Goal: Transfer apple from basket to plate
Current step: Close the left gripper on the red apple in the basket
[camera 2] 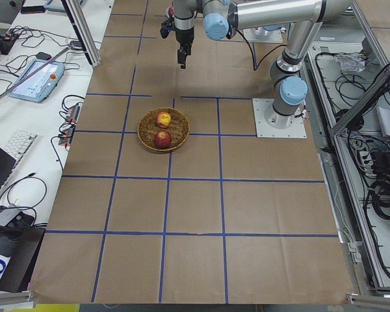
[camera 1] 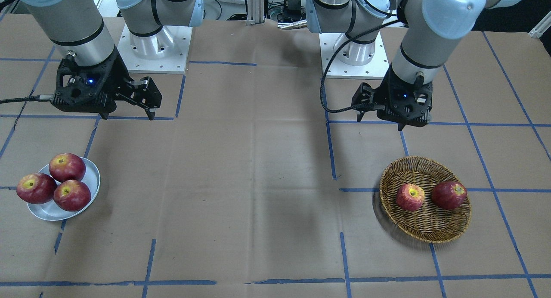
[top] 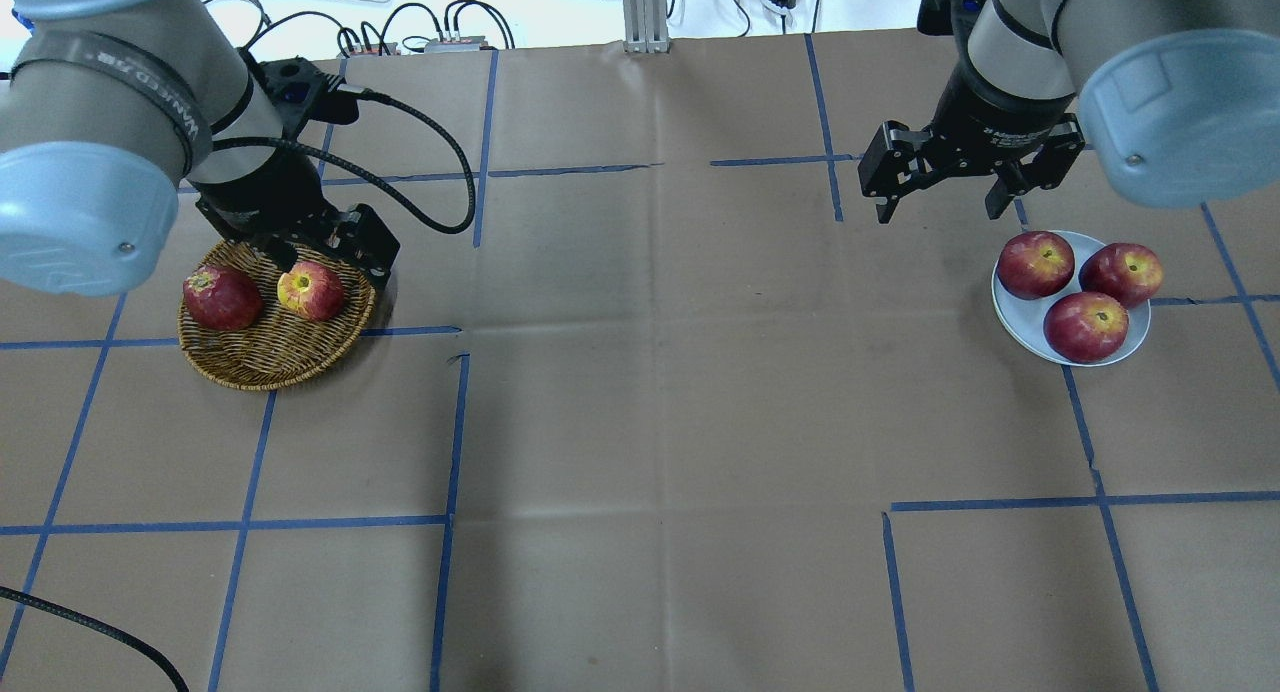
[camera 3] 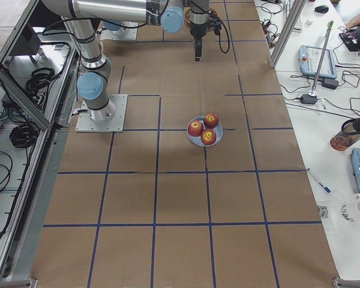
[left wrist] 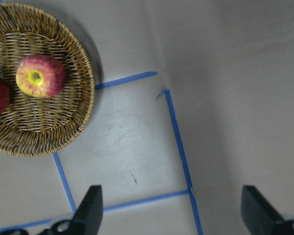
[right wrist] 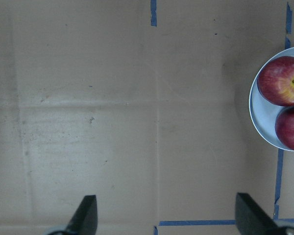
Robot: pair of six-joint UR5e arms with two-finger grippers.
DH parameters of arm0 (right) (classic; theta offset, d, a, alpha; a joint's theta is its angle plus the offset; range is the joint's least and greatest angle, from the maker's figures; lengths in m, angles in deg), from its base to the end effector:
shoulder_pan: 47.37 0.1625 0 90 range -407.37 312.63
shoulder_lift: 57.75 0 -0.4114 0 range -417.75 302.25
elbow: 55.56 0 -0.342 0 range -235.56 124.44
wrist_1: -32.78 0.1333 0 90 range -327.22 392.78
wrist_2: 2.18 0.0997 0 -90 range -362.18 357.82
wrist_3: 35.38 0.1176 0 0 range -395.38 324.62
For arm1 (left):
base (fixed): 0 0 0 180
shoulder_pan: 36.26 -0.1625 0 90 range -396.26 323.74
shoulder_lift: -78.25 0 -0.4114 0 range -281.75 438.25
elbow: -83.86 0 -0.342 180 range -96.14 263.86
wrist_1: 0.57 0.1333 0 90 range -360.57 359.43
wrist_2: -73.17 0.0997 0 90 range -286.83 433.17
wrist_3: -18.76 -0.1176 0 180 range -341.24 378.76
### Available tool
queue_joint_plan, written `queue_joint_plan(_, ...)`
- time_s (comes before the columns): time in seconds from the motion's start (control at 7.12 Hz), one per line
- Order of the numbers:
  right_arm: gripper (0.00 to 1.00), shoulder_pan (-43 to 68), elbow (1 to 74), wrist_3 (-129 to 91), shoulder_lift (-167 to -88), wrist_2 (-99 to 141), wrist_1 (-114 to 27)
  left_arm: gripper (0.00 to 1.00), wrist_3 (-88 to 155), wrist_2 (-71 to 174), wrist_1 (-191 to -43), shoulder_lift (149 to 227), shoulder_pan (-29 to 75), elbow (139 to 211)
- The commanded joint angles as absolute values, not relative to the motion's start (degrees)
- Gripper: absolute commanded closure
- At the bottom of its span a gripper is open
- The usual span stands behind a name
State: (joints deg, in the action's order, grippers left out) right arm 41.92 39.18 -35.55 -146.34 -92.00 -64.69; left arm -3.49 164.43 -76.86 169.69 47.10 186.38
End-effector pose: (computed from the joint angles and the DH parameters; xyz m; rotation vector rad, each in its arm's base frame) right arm 0.1281 -0.4542 0.4219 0.0147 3.1384 -0.0362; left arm -0.0788 -0.4536 0.3733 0.4240 3.0924 0.0152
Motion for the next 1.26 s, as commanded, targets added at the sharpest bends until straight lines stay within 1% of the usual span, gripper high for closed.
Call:
queue_joint_plan(0.0, 0.00, 41.92, 39.18, -35.56, -146.34, -92.00, -64.69, 0.02, -16.43, 164.49, -67.30, 174.73, 39.18, 190.56)
queue_joint_plan(0.28, 0.00, 41.92, 39.18, -35.56, -146.34, -91.91, -64.69, 0.02, -26.47, 164.49, -56.80, 182.71, 35.65, 189.77)
queue_joint_plan(0.7, 0.00, 41.92, 39.18, -35.56, -146.34, -92.00, -64.69, 0.02, -26.60, 164.49, -54.02, 186.96, 35.55, 190.55)
queue_joint_plan(0.98, 0.00, 41.92, 39.18, -35.64, -146.34, -91.91, -64.69, 0.02, -26.51, 164.49, -53.75, 190.21, 35.55, 189.42)
queue_joint_plan(1.12, 0.00, 41.92, 39.18, -35.56, -146.34, -91.91, -64.69, 0.02, -26.60, 164.66, -50.53, 191.70, 35.55, 189.59)
